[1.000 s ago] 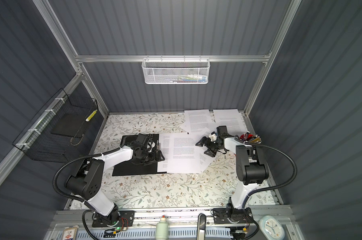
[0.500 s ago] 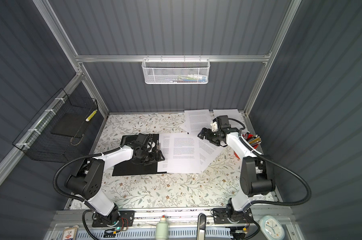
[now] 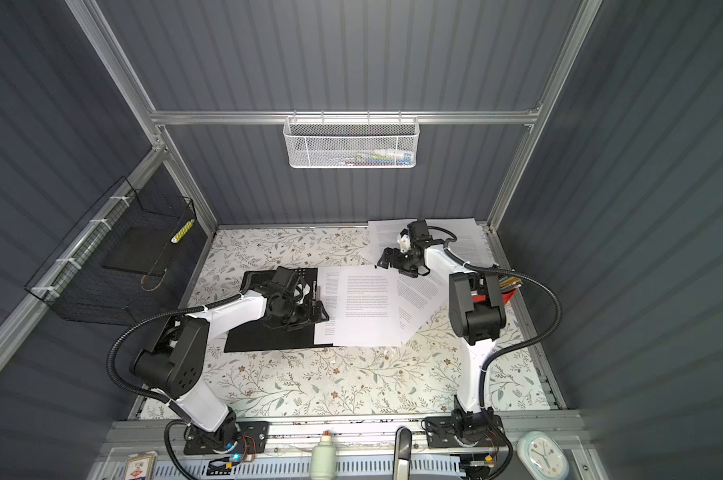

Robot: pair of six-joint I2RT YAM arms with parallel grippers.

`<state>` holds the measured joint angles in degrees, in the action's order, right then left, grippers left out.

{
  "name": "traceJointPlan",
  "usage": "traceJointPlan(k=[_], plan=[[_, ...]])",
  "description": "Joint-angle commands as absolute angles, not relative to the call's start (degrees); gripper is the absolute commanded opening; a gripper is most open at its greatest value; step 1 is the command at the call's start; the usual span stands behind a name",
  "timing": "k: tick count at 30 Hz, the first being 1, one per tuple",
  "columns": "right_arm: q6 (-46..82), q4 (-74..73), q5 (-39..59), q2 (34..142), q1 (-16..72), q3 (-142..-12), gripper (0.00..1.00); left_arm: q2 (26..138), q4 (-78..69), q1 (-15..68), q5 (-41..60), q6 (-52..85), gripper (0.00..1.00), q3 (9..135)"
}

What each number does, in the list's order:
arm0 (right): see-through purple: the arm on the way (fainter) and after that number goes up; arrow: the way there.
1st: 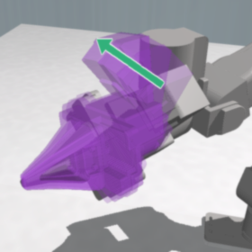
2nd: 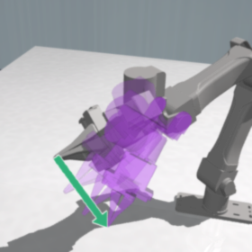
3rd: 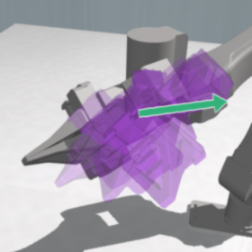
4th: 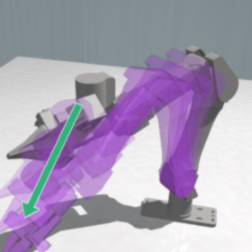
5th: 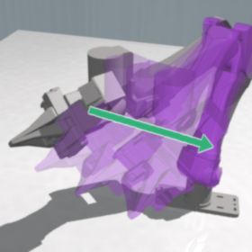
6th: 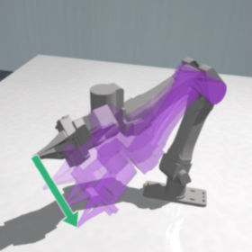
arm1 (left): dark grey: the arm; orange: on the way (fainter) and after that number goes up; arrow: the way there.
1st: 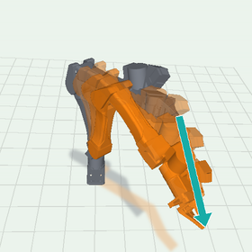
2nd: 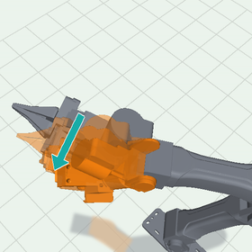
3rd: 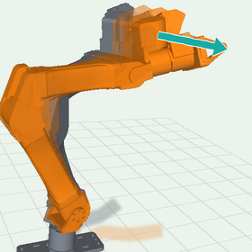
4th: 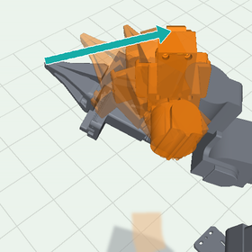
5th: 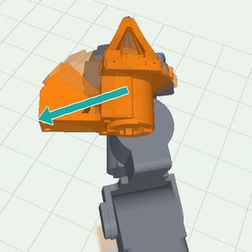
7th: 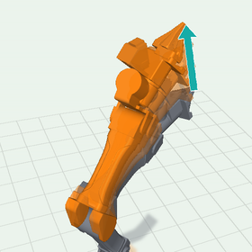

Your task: Put the files into the folder

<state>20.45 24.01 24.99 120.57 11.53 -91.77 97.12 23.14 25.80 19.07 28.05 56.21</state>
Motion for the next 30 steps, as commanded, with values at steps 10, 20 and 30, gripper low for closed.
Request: traceJointPlan(k=[10,20,30], plan=[[20.74,28.05,30.02,127.89,11.15,-96.14,0.92,101.92,26.39,26.63,20.87,27.71,1.00,54.01],[22.56,25.18,39.23,124.49,11.34,-90.88,0.92,102.52,25.51,26.61,21.61,27.93,1.00,54.14],[25.19,22.87,36.32,113.43,10.57,-82.87,0.89,94.93,32.53,26.65,16.80,26.99,0.99,60.18]])
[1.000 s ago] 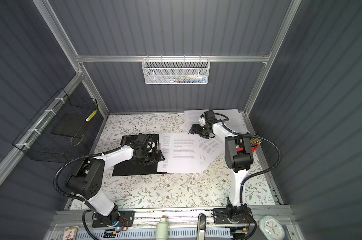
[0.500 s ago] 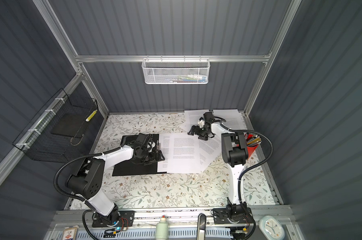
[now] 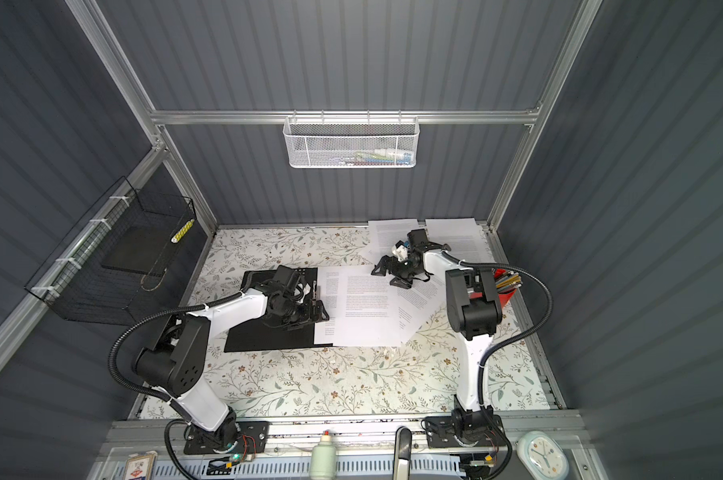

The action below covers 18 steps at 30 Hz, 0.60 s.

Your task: Put the files into the folder

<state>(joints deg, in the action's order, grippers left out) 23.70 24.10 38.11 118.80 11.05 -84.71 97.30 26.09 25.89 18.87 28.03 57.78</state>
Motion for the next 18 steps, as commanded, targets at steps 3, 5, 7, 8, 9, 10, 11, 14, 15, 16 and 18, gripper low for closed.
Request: traceJointPlan(k=[3,5,7,8,9,10,11,14,15,16,18], plan=[[25.50,22.88,33.62,108.95,10.21,-79.19,0.90,92.13,37.55,26.72,13.99,25.36,0.94,64.40],[25.63,23.76,32.87,107.13,9.78,-76.97,0.89,91.02,38.36,27.49,14.35,25.14,0.89,66.85],[26.61,23.56,33.81,105.53,9.03,-74.25,0.89,91.63,39.25,29.63,14.28,25.07,0.83,69.82],[27.37,22.68,34.45,104.61,8.60,-72.41,0.88,92.57,39.55,30.92,14.60,25.11,0.76,71.43],[27.85,22.57,34.85,103.75,8.29,-70.92,0.87,93.86,39.59,32.11,15.08,25.43,0.67,72.82],[28.07,22.60,34.87,103.14,8.10,-69.96,0.86,95.14,39.31,32.94,16.03,25.83,0.57,74.01],[28.23,22.58,34.88,102.64,7.95,-68.77,0.86,96.82,38.61,33.99,17.21,26.06,0.50,75.10],[28.78,20.00,35.89,101.10,7.91,-65.81,0.86,102.27,37.18,37.05,17.71,27.11,0.34,78.84],[28.90,19.79,36.20,100.69,7.91,-64.95,0.86,104.50,37.18,37.66,17.67,27.25,0.30,80.37],[29.08,19.48,36.33,100.34,7.91,-64.19,0.86,106.35,37.11,38.08,17.59,27.50,0.28,82.54],[29.34,18.75,36.58,99.67,7.89,-62.49,0.87,110.03,36.67,38.23,17.45,27.94,0.23,85.00]])
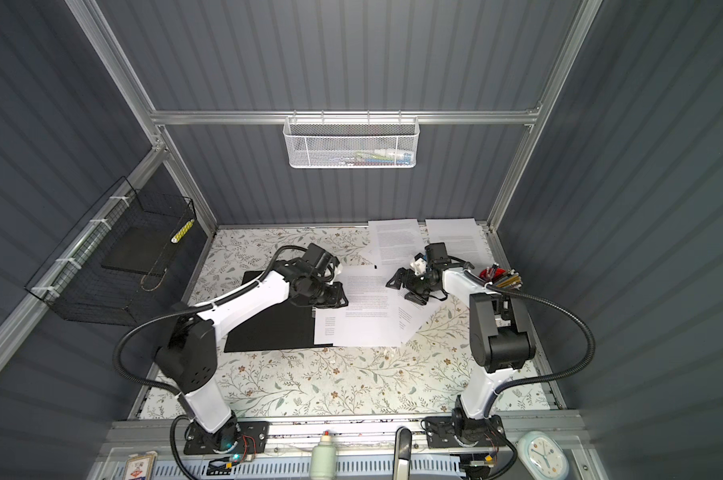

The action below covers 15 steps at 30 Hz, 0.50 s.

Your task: Put the files into the folder

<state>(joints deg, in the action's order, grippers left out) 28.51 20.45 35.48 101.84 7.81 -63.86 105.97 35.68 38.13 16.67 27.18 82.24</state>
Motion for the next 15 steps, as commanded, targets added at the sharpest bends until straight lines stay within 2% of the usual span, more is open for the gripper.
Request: traceJointPlan(k=[1,8,15], plan=[[29.56,18.49,36.80,99.52,7.91,-61.94,0.87,111.37,36.61,38.23,17.26,28.17,0.21,85.86],[30.14,16.91,37.92,99.92,8.26,-57.66,0.85,119.63,37.80,38.23,16.08,27.54,0.18,90.13],[28.78,17.53,37.04,101.80,8.96,-57.97,0.85,121.63,37.90,38.23,15.42,27.25,0.18,88.76]])
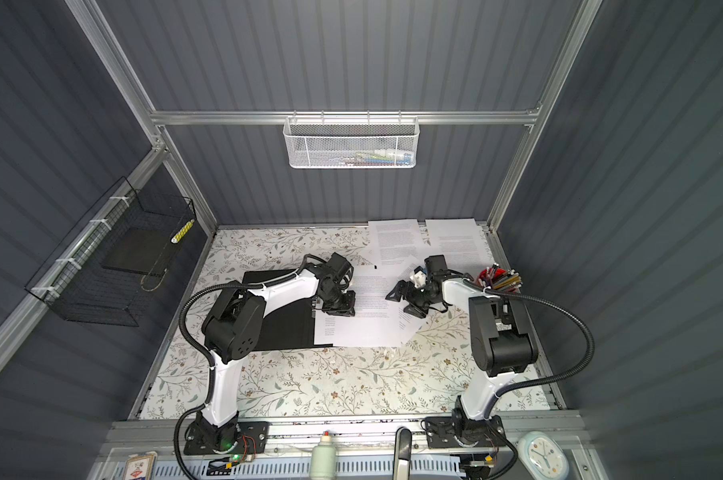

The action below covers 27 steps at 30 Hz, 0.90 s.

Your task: Put the files into the folder

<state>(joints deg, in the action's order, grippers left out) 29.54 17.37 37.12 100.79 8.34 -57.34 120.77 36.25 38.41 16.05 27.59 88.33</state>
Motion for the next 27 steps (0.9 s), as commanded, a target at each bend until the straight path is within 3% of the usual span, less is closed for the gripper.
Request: traceJointPlan(k=[1,13,27], plan=[[28.82,17.50,36.92,102.22,8.96,-58.21,0.85,121.85,37.90,38.23,15.35,27.31,0.18,88.33],[28.06,20.98,33.53,108.45,10.06,-65.13,0.85,124.98,39.58,38.23,11.38,27.38,0.17,84.23],[29.49,19.56,38.11,112.33,12.22,-67.37,0.86,129.28,39.55,38.23,11.86,26.20,0.15,83.59]])
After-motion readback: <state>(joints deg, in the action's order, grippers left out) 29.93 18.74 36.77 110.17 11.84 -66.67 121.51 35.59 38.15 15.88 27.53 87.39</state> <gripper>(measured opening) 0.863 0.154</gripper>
